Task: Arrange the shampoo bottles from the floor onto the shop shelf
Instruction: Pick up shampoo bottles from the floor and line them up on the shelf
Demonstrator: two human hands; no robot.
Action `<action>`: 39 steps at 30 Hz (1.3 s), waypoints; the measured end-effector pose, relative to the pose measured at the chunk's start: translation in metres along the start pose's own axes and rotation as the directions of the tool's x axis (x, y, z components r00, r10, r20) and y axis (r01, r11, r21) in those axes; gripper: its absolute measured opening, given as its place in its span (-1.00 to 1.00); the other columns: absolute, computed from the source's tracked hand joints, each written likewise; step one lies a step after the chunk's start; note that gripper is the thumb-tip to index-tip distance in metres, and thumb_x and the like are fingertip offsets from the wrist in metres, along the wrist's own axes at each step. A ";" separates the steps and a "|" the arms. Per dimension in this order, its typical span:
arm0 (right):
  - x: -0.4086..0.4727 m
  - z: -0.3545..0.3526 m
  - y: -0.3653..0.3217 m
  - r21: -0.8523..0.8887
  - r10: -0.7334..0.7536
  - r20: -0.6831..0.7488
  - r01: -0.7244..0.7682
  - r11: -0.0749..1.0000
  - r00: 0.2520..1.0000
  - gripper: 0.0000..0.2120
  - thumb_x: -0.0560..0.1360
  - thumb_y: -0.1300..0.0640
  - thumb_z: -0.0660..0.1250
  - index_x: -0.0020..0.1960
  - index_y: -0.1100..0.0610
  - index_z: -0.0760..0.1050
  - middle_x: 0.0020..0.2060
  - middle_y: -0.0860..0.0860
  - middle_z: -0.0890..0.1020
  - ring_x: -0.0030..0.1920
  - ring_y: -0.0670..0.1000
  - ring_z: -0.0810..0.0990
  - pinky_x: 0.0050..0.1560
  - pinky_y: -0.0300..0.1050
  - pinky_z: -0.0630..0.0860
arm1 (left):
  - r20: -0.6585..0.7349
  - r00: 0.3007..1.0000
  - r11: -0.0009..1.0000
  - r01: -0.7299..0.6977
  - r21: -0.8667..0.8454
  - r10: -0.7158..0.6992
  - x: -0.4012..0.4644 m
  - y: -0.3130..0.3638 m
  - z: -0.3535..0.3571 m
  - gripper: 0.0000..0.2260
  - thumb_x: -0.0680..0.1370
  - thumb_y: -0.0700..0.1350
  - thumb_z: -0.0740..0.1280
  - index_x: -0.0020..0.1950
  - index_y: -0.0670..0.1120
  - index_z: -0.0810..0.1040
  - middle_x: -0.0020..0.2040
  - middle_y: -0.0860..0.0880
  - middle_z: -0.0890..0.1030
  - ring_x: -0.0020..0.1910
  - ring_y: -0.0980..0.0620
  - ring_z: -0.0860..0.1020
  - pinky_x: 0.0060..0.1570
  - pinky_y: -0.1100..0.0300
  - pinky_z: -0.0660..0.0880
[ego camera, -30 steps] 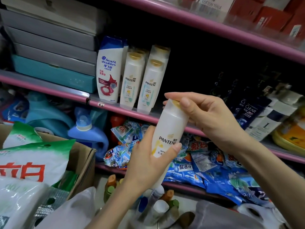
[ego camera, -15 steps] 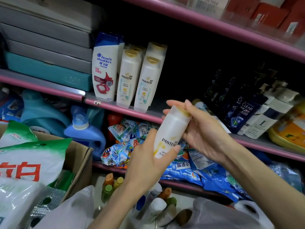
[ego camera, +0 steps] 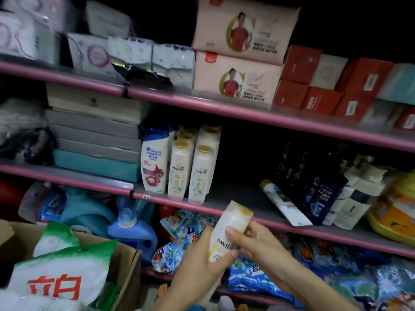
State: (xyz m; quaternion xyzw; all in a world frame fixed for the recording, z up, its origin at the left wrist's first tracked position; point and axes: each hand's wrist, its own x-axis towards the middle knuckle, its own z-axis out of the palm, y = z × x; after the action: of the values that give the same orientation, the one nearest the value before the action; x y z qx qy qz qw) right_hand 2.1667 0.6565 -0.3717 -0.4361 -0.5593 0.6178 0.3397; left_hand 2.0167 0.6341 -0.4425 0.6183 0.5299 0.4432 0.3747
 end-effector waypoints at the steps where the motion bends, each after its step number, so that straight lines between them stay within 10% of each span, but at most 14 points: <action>1: 0.000 0.001 -0.003 -0.022 -0.032 -0.006 0.031 0.999 0.999 -0.64 0.38 0.01 0.47 0.13 0.10 0.56 0.00 0.02 0.71 0.02 0.00 0.68 -0.10 -0.28 0.59 | 0.005 1.000 1.000 -0.003 0.007 0.003 0.001 0.006 -0.004 -0.60 0.31 0.35 0.35 0.01 0.18 0.41 -0.16 0.11 0.63 -0.25 0.21 0.58 -0.25 0.27 0.48; 13: 0.071 -0.041 -0.035 -0.296 -0.492 -0.317 0.408 0.864 0.811 -0.62 0.42 0.17 0.47 0.21 0.01 0.50 0.06 -0.16 0.64 0.06 -0.21 0.60 0.03 -0.29 0.56 | -0.193 0.966 0.913 -0.084 0.400 0.173 0.076 0.064 -0.037 -0.58 0.54 0.05 0.31 0.36 0.00 0.33 0.29 0.09 0.43 0.23 0.14 0.43 0.24 0.20 0.40; 23: 0.136 -0.112 -0.029 -0.423 -0.391 -0.516 0.170 0.890 0.763 -0.59 0.46 0.03 0.44 0.25 0.09 0.45 -0.08 -0.04 0.62 -0.09 -0.04 0.59 -0.19 -0.21 0.49 | -0.133 0.905 0.519 -0.106 0.848 0.403 0.157 0.065 -0.056 -0.58 0.61 -0.03 0.15 0.45 -0.13 0.30 0.42 -0.08 0.36 0.41 -0.03 0.29 0.45 0.13 0.12; 31: 0.152 -0.116 -0.030 -0.500 -0.403 -0.461 0.144 0.854 0.790 -0.59 0.46 0.06 0.44 0.21 0.12 0.36 -0.02 -0.02 0.56 0.06 0.06 0.58 -0.14 -0.19 0.49 | -0.169 0.826 0.462 -0.120 0.879 0.537 0.161 0.051 -0.054 -0.62 0.41 -0.21 0.42 0.21 -0.26 0.56 0.15 -0.19 0.61 0.15 -0.13 0.58 0.23 0.01 0.47; 36: 0.152 -0.078 -0.046 -0.859 -0.872 -0.274 0.304 0.412 0.406 -0.64 0.45 0.23 0.34 0.23 0.21 0.42 0.14 0.14 0.47 0.17 0.02 0.38 0.15 -0.27 0.24 | -0.168 0.819 0.460 -0.128 0.878 0.549 0.166 0.047 -0.055 -0.63 0.44 -0.17 0.33 0.23 -0.23 0.54 0.17 -0.15 0.61 0.18 -0.10 0.57 0.22 0.05 0.48; 39: 0.179 -0.058 -0.038 -0.818 -0.793 -0.141 0.381 0.430 0.592 -0.71 0.50 0.28 0.27 0.21 0.12 0.47 0.13 0.06 0.47 0.15 -0.05 0.46 0.19 -0.15 0.41 | -0.166 0.812 0.458 -0.136 0.878 0.560 0.168 0.044 -0.056 -0.61 0.47 -0.14 0.17 0.24 -0.22 0.54 0.17 -0.14 0.60 0.19 -0.09 0.55 0.22 0.07 0.48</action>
State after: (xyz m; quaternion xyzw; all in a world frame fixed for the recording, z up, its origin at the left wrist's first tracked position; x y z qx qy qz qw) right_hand 2.1480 0.8470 -0.3625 -0.4416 -0.7588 0.0388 0.4771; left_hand 1.9862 0.7932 -0.3575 0.7012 0.6005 0.3302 -0.1968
